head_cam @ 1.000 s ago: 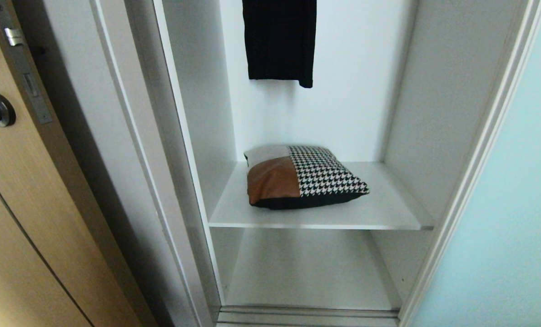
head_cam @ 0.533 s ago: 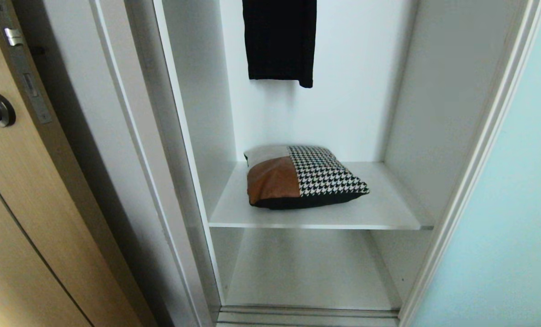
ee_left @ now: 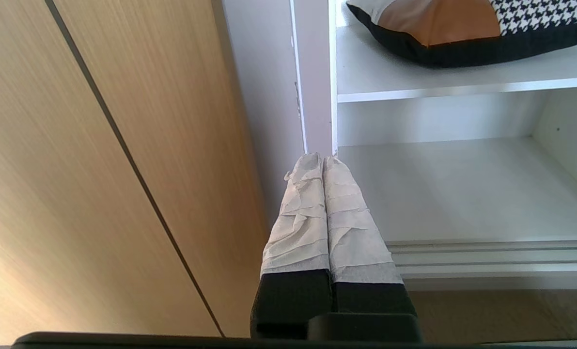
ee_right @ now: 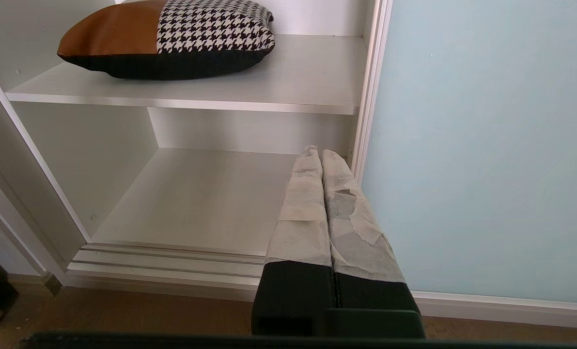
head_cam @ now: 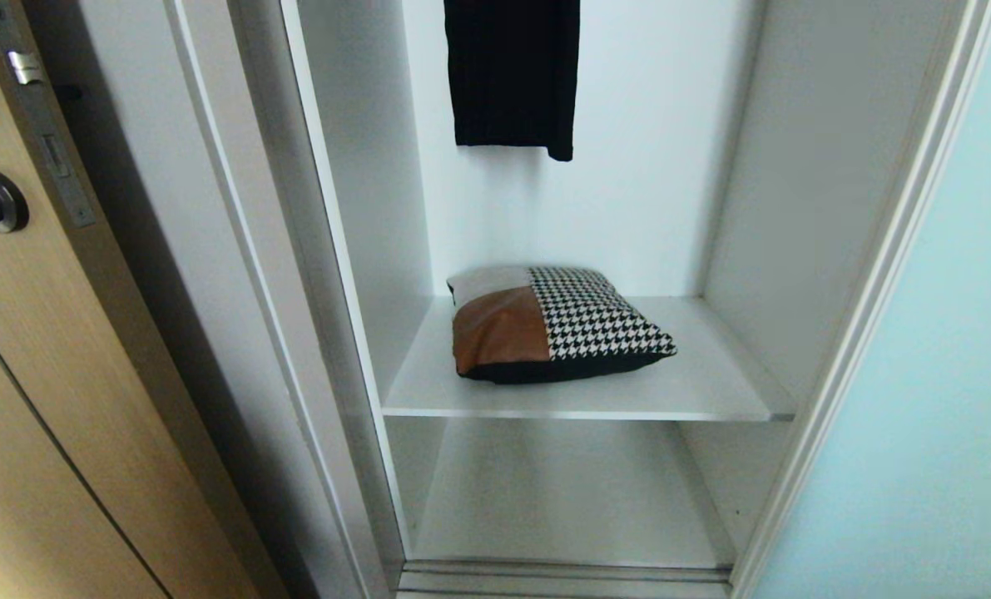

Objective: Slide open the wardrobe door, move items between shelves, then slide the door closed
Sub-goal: Place the pillow on the lower shelf

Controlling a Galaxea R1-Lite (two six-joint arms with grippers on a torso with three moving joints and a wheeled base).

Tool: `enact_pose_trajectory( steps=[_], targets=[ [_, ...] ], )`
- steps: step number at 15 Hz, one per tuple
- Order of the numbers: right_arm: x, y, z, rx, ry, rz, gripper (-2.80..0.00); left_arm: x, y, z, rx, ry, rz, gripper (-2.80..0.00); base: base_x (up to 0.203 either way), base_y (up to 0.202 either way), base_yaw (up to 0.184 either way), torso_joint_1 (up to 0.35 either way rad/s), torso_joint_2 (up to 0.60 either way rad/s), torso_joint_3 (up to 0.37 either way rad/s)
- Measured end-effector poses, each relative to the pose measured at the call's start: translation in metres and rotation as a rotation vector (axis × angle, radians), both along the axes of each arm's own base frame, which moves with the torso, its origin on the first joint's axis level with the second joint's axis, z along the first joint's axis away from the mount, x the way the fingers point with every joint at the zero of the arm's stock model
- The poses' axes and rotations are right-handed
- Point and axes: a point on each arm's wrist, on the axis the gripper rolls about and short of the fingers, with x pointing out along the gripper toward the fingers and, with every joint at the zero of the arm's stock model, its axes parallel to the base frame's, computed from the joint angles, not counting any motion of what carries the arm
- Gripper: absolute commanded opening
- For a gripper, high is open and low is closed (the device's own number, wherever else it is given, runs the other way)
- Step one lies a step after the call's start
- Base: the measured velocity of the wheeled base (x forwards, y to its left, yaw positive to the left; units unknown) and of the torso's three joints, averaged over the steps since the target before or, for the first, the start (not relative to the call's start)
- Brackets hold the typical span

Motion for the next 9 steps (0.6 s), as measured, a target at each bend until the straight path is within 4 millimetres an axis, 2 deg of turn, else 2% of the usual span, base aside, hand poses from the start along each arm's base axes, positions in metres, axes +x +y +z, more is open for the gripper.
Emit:
enact_pose_trajectory(
  steps=[9],
  targets=[
    [0.0000,0.0000,0.0000,0.000,0.000,0.000,-2.80,0.0000,0.0000,0.0000,0.004,0.000,0.000,-2.80,0.000,0.000,0.000,0.000,0.00,0.000]
  ],
)
